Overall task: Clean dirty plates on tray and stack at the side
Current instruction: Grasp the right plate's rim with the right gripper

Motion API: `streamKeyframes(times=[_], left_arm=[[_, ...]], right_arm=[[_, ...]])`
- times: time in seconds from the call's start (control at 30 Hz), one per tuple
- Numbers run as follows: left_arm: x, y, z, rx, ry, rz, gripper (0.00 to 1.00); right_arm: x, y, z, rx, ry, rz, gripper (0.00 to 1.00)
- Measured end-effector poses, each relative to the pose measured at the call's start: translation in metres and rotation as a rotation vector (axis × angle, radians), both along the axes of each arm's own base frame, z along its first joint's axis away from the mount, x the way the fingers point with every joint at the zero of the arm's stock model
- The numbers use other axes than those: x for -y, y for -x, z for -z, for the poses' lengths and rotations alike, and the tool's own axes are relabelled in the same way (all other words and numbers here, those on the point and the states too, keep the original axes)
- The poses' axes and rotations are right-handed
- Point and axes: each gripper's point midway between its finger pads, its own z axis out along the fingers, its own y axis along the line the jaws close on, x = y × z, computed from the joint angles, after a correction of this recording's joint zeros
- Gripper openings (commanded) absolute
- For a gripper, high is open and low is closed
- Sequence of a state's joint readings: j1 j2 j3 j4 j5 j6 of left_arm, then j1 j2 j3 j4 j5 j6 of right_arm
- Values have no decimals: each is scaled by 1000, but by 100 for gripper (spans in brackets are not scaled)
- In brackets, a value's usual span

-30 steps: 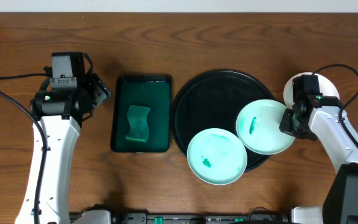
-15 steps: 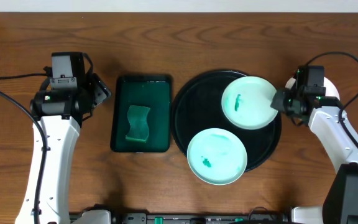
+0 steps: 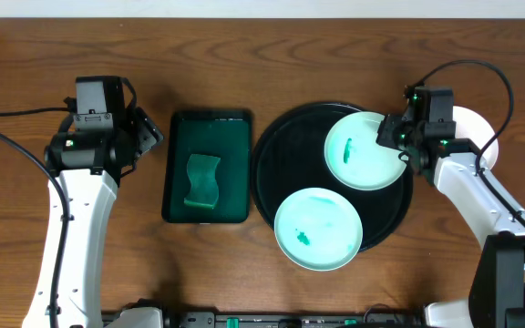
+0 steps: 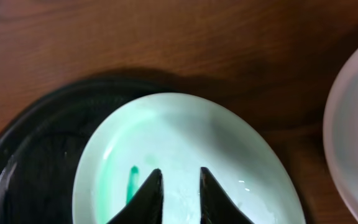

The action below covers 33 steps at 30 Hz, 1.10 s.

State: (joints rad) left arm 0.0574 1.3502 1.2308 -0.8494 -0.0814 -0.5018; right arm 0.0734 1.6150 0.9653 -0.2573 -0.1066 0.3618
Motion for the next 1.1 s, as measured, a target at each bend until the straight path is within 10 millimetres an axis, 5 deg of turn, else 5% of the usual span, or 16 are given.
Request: streamKeyframes(times=[0.1,0.43,0.7,1.1], left_arm=[[0,0,0,0,0,0,81],[0,0,0,0,0,0,80],[0,0,0,0,0,0,80],[0,0,0,0,0,0,80]], right_arm=[[-3,7,-6,-57,7,-30,26],[-6,16,-83,-89,43,-123,32],[-5,55,-71,-246,52,-154,35],[-4,63,-68,-280,55,-167,39]])
